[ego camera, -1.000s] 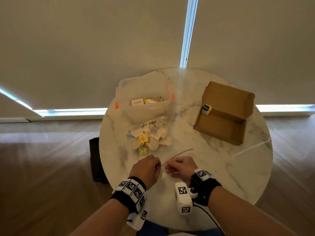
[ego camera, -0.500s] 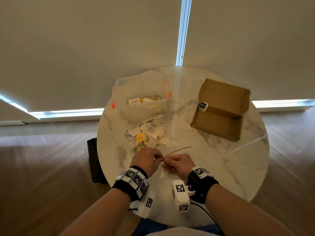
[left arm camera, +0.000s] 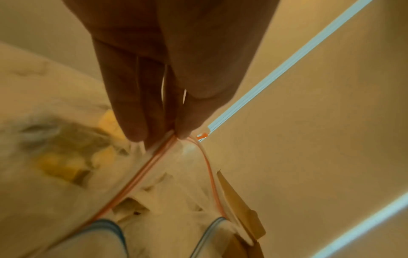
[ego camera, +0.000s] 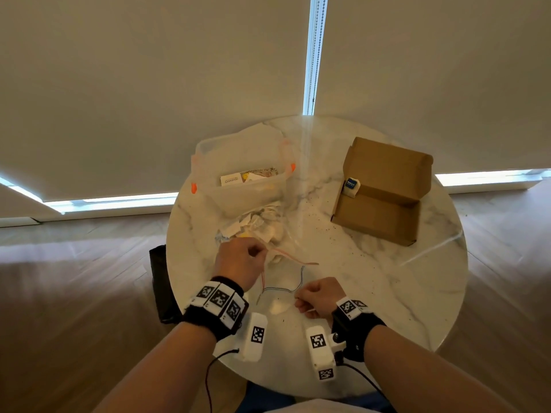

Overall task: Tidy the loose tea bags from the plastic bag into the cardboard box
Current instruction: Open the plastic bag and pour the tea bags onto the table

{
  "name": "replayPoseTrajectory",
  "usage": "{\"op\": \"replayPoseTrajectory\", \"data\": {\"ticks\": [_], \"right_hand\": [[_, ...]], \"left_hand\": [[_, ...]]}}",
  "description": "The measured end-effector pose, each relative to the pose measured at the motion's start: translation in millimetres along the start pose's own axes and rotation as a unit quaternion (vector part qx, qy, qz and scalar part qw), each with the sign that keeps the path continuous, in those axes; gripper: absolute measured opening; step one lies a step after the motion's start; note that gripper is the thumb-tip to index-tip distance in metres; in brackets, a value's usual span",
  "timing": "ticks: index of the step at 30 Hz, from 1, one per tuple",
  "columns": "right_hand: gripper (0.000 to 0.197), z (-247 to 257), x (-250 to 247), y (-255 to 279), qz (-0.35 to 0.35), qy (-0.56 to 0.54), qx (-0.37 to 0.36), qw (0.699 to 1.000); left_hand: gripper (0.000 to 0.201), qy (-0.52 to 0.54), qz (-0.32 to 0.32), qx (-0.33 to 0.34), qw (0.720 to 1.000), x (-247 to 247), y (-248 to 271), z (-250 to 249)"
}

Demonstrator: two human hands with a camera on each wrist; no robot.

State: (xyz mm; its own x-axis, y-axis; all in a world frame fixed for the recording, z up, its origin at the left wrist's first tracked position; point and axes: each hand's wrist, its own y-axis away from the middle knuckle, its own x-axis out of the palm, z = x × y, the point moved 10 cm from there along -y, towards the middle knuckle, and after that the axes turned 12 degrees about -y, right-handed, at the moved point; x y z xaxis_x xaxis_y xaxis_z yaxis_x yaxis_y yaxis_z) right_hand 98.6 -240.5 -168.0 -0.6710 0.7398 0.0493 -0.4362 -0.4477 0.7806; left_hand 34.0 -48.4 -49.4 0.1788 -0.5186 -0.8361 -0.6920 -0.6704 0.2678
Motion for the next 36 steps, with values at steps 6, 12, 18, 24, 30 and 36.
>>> {"op": "replayPoseTrajectory", "data": {"ticks": [6, 12, 18, 24, 30, 36], "right_hand": [[0.040, 61, 12, 25, 0.065, 0.275, -0.134, 0.950], [0.030, 100, 68, 73, 0.108, 0.447, -0.416, 0.785], [0.053, 10, 54, 32, 0.178, 0.675, -0.203, 0.686], [0.034, 78, 33, 35, 0.074, 0.354, -0.251, 0.898], [0.030, 107, 11, 38, -0.022, -0.196, -0.145, 0.970], [0.017, 84, 4, 28, -0.022, -0.221, -0.083, 0.972]], "left_hand": [[0.017, -0.041, 0.024, 0.076, 0.996, 9, 7, -18], [0.027, -0.109, 0.068, 0.148, 0.981, 27, 8, -33], [0.042, -0.173, -0.010, 0.156, 0.972, -14, -8, -42], [0.028, -0.071, -0.004, 0.252, 0.965, -23, 10, -66], [0.033, 0.041, 0.157, 0.248, 0.955, 0, 22, -57], [0.030, -0.073, 0.014, 0.047, 0.996, -21, -39, 27]]}}
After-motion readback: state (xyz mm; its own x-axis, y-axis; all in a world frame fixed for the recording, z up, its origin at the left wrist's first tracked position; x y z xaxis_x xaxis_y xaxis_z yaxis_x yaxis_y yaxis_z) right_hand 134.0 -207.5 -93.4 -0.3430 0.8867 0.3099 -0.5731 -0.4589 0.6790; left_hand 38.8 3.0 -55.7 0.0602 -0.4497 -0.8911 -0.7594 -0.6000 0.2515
